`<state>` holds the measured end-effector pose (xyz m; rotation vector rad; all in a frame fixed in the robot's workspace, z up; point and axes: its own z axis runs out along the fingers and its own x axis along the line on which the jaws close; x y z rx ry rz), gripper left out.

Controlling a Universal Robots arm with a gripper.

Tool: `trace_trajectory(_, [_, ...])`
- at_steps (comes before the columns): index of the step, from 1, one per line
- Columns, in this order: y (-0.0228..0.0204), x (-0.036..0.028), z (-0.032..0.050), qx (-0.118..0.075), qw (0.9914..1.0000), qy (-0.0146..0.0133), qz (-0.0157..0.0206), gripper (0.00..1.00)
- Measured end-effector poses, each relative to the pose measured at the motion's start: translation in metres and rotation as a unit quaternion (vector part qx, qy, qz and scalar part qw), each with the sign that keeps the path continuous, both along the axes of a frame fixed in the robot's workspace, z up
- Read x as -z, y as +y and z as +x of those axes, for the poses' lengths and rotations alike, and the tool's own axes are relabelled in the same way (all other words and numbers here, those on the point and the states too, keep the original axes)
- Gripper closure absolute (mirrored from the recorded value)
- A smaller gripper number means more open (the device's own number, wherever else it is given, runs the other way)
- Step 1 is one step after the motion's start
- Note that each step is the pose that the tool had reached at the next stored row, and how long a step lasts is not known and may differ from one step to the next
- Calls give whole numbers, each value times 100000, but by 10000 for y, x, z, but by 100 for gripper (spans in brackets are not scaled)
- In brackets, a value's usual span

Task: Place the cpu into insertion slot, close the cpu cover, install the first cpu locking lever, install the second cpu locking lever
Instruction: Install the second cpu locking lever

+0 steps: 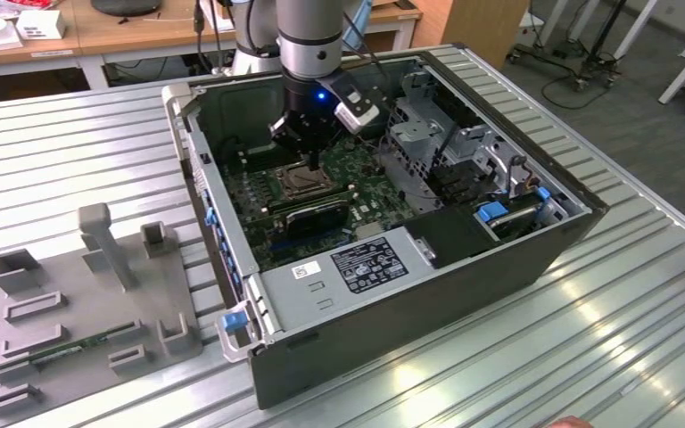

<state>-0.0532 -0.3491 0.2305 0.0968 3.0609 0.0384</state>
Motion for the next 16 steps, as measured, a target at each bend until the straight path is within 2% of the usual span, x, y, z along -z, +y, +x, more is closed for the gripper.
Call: trace_trajectory(16, [0,-40,0,1,100000,0,16,89])
